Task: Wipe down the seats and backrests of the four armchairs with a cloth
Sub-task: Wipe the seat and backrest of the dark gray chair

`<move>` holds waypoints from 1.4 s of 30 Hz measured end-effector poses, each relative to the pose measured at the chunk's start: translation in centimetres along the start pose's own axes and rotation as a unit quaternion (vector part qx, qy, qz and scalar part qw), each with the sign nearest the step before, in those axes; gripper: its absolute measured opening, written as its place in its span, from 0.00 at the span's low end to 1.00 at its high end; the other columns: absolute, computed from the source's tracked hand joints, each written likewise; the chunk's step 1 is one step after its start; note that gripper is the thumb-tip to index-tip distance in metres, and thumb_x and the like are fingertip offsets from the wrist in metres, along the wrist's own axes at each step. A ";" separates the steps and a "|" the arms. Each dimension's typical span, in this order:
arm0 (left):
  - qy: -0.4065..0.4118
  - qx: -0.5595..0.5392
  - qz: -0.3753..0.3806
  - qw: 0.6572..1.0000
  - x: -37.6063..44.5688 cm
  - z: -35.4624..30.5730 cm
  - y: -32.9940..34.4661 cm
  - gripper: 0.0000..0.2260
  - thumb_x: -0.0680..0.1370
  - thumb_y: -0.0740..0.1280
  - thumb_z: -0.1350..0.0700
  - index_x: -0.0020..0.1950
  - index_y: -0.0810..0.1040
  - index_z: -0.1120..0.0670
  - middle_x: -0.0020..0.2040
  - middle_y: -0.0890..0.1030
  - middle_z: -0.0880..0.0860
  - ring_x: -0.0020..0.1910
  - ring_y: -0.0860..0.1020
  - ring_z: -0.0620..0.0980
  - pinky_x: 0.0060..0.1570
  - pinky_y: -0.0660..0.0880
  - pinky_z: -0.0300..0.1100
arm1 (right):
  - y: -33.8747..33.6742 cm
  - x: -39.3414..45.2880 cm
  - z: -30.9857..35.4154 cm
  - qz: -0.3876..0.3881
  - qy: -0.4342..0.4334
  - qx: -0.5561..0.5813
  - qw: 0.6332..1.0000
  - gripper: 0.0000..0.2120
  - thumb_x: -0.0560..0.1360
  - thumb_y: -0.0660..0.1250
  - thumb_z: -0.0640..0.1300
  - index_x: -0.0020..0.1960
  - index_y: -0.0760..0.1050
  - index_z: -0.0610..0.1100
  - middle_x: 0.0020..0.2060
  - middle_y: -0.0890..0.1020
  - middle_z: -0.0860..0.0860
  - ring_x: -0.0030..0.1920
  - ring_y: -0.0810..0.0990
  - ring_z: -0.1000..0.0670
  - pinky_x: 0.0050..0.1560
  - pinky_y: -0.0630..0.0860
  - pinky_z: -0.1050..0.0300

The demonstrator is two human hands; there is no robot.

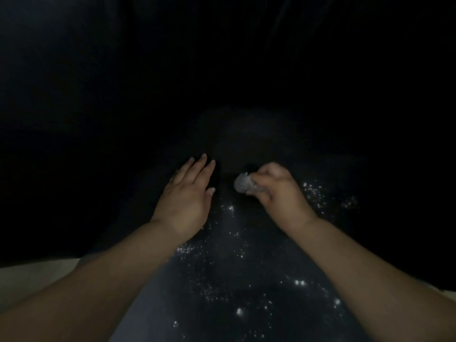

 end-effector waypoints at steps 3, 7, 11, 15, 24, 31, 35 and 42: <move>0.021 0.013 0.009 1.000 0.5 -1.3 0.3 0.25 0.83 0.53 0.48 0.79 0.50 0.46 0.79 0.47 0.44 0.77 0.43 0.43 0.71 0.41 0.41 | -1.3 -1.3 -0.1 0.021 -0.032 0.067 0.997 0.07 0.73 0.68 0.31 0.51 0.79 0.32 0.46 0.75 0.41 0.44 0.73 0.58 0.47 0.65 0.76; 0.070 0.026 0.013 0.997 2.5 -3.2 0.5 0.25 0.83 0.54 0.48 0.78 0.51 0.46 0.79 0.48 0.44 0.77 0.44 0.44 0.71 0.42 0.41 | -6.2 0.3 -4.3 -0.083 0.039 0.049 0.995 0.09 0.74 0.68 0.37 0.54 0.79 0.36 0.49 0.72 0.49 0.48 0.69 0.58 0.47 0.63 0.74; 0.112 0.036 0.016 0.993 5.1 -5.0 1.3 0.24 0.82 0.55 0.48 0.78 0.53 0.45 0.79 0.50 0.44 0.77 0.46 0.45 0.70 0.42 0.42 | -8.0 1.1 -9.4 -0.122 0.127 0.045 0.983 0.12 0.74 0.69 0.33 0.57 0.77 0.33 0.49 0.72 0.47 0.50 0.72 0.54 0.51 0.65 0.77; 0.133 0.043 0.028 0.990 6.1 -6.5 2.5 0.24 0.82 0.55 0.48 0.78 0.54 0.45 0.79 0.51 0.44 0.77 0.46 0.46 0.72 0.43 0.43 | -5.6 -1.5 -9.6 -0.121 0.100 0.027 0.987 0.07 0.73 0.68 0.30 0.51 0.77 0.31 0.44 0.73 0.47 0.46 0.73 0.57 0.48 0.68 0.75; 0.134 0.096 0.054 0.985 6.4 -7.4 2.9 0.27 0.81 0.57 0.46 0.78 0.52 0.44 0.79 0.47 0.44 0.77 0.44 0.46 0.71 0.43 0.43 | -7.6 -4.2 -9.2 -0.139 0.049 0.001 0.989 0.09 0.75 0.67 0.36 0.55 0.79 0.39 0.48 0.72 0.52 0.47 0.70 0.61 0.49 0.66 0.72; 0.138 0.124 0.066 0.981 7.2 -7.5 3.0 0.29 0.78 0.54 0.39 0.78 0.50 0.41 0.79 0.45 0.43 0.77 0.44 0.46 0.72 0.46 0.48 | -5.3 -4.5 -9.6 -0.120 0.039 -0.013 0.992 0.10 0.75 0.66 0.39 0.46 0.74 0.55 0.48 0.70 0.51 0.49 0.69 0.53 0.44 0.66 0.70; 0.144 0.123 0.079 0.979 7.5 -7.5 2.3 0.29 0.78 0.56 0.40 0.78 0.52 0.41 0.79 0.45 0.43 0.77 0.44 0.46 0.72 0.46 0.47 | -3.3 -8.6 -8.3 -0.069 0.002 -0.002 0.998 0.03 0.74 0.68 0.36 0.48 0.79 0.41 0.44 0.73 0.50 0.45 0.74 0.55 0.47 0.70 0.66; 0.164 0.159 0.089 0.969 11.2 -6.7 -0.2 0.30 0.78 0.62 0.42 0.77 0.56 0.42 0.79 0.49 0.47 0.78 0.49 0.52 0.74 0.55 0.56 | -8.6 -2.2 -11.3 -0.164 0.068 -0.033 0.984 0.08 0.75 0.68 0.42 0.53 0.78 0.49 0.49 0.69 0.51 0.47 0.68 0.56 0.44 0.63 0.74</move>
Point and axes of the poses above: each hand's wrist, its own x-axis towards the middle knuckle, its own y-axis out of the palm, z = x × y, the point moved 1 cm from there along x, towards the middle knuckle
